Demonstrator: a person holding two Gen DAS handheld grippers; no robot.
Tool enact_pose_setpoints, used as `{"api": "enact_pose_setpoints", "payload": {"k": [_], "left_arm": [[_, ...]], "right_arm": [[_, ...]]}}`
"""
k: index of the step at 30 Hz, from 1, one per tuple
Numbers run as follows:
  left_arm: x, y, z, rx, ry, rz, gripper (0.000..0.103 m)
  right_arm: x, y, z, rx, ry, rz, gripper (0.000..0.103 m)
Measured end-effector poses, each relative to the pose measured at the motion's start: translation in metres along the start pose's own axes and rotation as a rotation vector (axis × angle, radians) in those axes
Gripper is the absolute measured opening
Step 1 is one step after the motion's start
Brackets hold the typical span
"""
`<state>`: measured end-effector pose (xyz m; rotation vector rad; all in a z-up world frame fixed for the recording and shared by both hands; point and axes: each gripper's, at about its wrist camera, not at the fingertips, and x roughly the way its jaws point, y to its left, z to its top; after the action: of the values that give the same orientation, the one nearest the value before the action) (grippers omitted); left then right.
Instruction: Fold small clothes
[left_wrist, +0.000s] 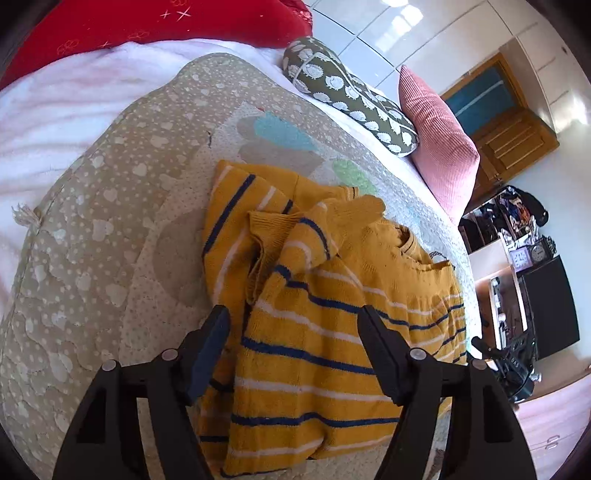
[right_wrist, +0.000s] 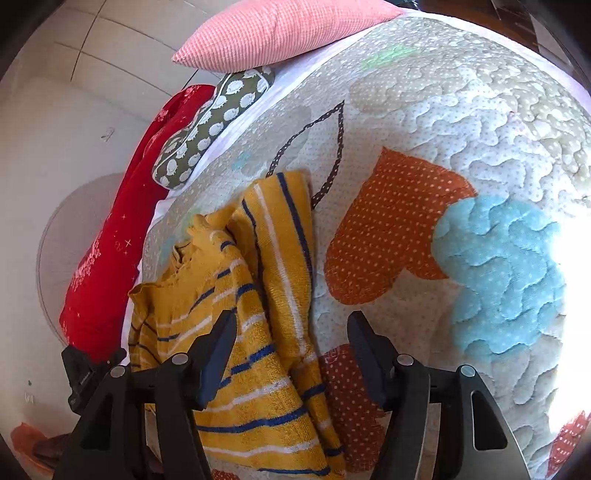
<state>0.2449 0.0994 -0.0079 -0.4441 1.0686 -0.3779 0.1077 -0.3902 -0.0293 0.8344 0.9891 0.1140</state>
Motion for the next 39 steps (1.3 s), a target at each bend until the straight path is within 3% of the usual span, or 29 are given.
{"api": "enact_pose_setpoints", "payload": {"k": [5,8,10,11,12,13,14,18,23,27,28,31,32,35,39], "left_arm": [[0.028,-0.014,-0.003,0.147,0.047,0.056,0.082],[0.047,-0.022,-0.007,0.195,0.078,0.098,0.092],[0.054,-0.029,-0.009,0.212,0.092,0.15,0.092],[0.056,-0.033,-0.009,0.216,0.101,0.18,0.086],[0.055,-0.037,-0.01,0.226,0.108,0.207,0.066],[0.053,-0.042,-0.011,0.235,0.112,0.218,0.053],[0.05,-0.045,-0.011,0.231,0.128,0.197,0.026],[0.035,-0.056,-0.015,0.206,0.128,0.191,0.016],[0.017,-0.083,-0.03,0.183,0.126,0.088,0.016],[0.015,-0.102,-0.061,0.209,0.157,0.028,0.018],[0.019,-0.103,-0.068,0.216,0.166,0.033,0.019],[0.036,-0.097,-0.081,0.228,0.184,0.149,0.031],[0.038,-0.092,-0.081,0.208,0.19,0.137,0.031],[0.021,-0.079,-0.073,0.114,0.162,0.06,0.031],[-0.025,-0.076,-0.071,0.128,0.073,0.059,0.032]], "right_arm": [[0.031,0.016,0.001,-0.073,0.029,-0.025,0.068],[0.047,0.024,0.001,-0.107,0.007,-0.035,0.069],[0.054,0.03,0.001,-0.115,-0.003,-0.043,0.069],[0.056,0.031,0.001,-0.099,-0.002,-0.029,0.058],[0.057,0.028,0.001,-0.067,0.016,-0.009,0.039],[0.058,0.022,0.002,-0.022,0.037,0.039,0.029],[0.055,0.016,0.003,0.021,0.05,0.087,0.025],[0.029,0.008,0.002,0.065,0.026,0.177,0.019],[-0.012,0.006,-0.003,0.036,-0.01,0.182,0.018],[-0.044,-0.023,-0.012,0.064,-0.041,0.164,0.019],[-0.049,-0.033,-0.015,0.071,-0.045,0.142,0.019],[-0.052,-0.057,-0.024,0.094,-0.027,0.048,0.025],[-0.055,-0.061,-0.026,0.105,-0.037,0.011,0.027],[-0.081,-0.059,-0.029,0.102,-0.088,0.018,0.032],[-0.121,-0.024,-0.029,-0.051,-0.188,-0.077,0.033]]}}
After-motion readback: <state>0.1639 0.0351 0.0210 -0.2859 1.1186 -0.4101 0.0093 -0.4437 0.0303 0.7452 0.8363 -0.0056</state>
